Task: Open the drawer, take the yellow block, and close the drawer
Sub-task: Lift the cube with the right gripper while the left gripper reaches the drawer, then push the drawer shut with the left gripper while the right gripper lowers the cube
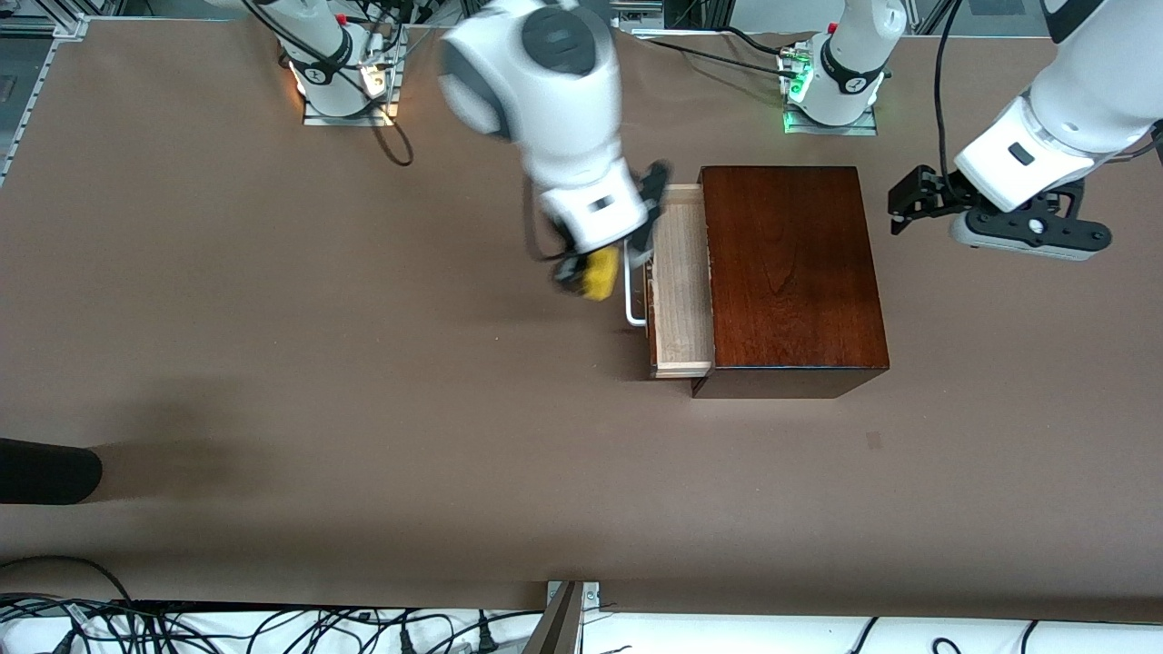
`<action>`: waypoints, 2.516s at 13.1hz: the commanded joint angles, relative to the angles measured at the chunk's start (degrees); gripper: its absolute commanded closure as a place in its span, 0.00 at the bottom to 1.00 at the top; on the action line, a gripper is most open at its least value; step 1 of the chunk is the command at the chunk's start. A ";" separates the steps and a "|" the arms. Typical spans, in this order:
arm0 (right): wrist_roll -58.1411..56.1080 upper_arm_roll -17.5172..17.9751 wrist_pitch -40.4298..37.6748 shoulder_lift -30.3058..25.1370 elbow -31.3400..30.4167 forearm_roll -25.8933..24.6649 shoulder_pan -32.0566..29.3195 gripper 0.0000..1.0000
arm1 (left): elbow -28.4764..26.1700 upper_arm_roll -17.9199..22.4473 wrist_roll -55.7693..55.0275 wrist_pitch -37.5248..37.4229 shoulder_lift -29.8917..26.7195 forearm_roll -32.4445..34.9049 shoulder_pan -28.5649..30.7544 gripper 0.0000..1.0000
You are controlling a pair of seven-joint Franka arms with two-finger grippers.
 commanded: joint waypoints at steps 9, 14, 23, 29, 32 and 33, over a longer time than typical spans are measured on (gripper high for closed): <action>7.11 -4.82 -0.02 -12.38 -18.52 13.14 -28.31 1.00 | 5.58 -26.33 6.24 7.30 21.16 -1.22 -6.03 0.00; 18.87 -7.83 13.43 -19.88 -42.80 12.62 -28.14 1.00 | 5.58 -26.25 15.21 23.86 33.38 12.65 -15.19 0.00; 33.03 -5.64 44.20 -17.43 -66.64 12.35 -27.61 1.00 | 4.96 -22.82 39.21 19.67 36.22 19.28 -13.27 0.00; 34.81 -5.54 48.06 -14.88 -69.11 12.26 -26.64 1.00 | 5.31 -22.56 39.48 8.24 34.72 20.95 -12.22 0.00; 34.19 -5.54 50.98 -13.83 -70.52 11.65 -26.82 1.00 | 5.23 -22.56 39.30 7.27 34.72 20.95 -11.60 0.00; 34.11 -5.63 51.15 -13.39 -70.43 11.21 -26.90 1.00 | 5.14 -22.47 39.13 6.31 34.72 21.04 -11.51 0.00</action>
